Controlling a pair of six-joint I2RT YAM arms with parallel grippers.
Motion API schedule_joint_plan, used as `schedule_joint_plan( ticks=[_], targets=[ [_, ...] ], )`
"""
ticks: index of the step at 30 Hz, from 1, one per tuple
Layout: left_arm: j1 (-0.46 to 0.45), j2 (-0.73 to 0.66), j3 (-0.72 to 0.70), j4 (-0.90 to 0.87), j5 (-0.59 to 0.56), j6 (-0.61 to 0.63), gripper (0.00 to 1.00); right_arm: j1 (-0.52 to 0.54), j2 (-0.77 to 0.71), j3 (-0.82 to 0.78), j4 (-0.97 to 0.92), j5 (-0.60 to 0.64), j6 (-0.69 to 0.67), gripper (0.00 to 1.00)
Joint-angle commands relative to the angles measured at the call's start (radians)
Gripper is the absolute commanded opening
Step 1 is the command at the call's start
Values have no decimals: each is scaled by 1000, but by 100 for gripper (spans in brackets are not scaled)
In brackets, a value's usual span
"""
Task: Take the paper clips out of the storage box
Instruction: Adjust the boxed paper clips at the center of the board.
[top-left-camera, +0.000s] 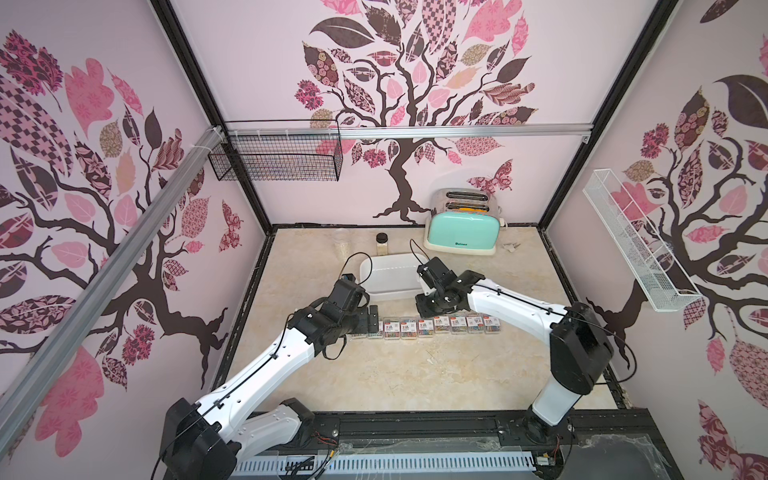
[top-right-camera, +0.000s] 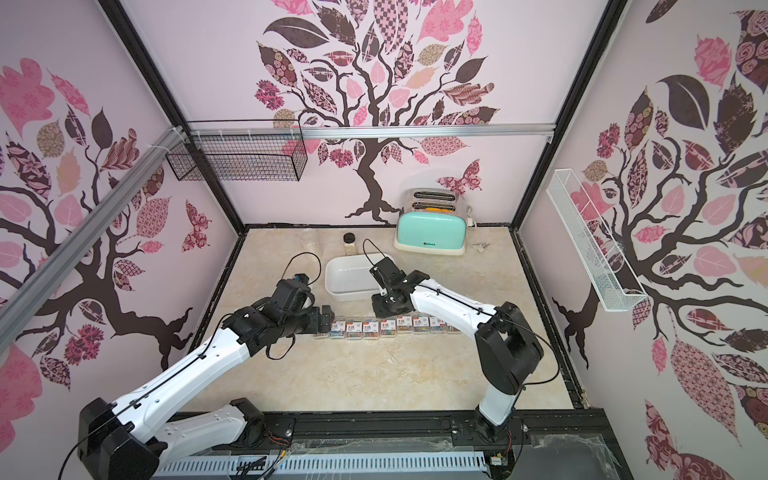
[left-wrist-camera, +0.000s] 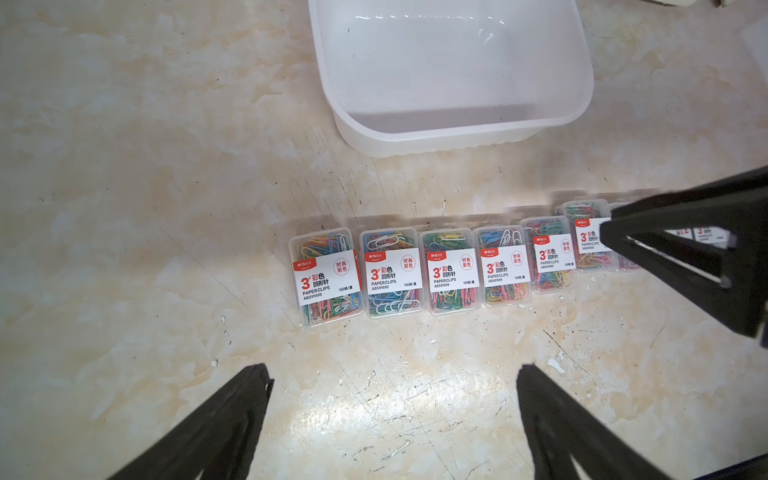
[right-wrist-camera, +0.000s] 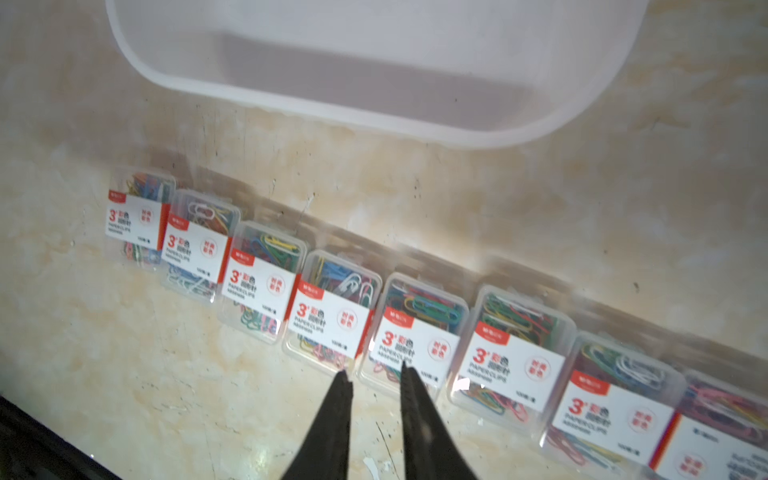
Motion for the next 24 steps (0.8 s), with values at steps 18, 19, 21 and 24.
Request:
schedule_joint_plan(
  ticks=[18,19,21,24],
  targets=[
    [4,-58,-8,-22,7,-31,98,108,8,-235,135,20,116,1],
    [4,-58,-8,-22,7,-32,98,113,20,-228,137,26,114,1],
    [4,-53,-4,-24,2,-29,98,112,38,-218,149,40,114,1],
    [4,-48,0,-24,2,-26,98,111,54,-204,144,73,107,1]
  ],
)
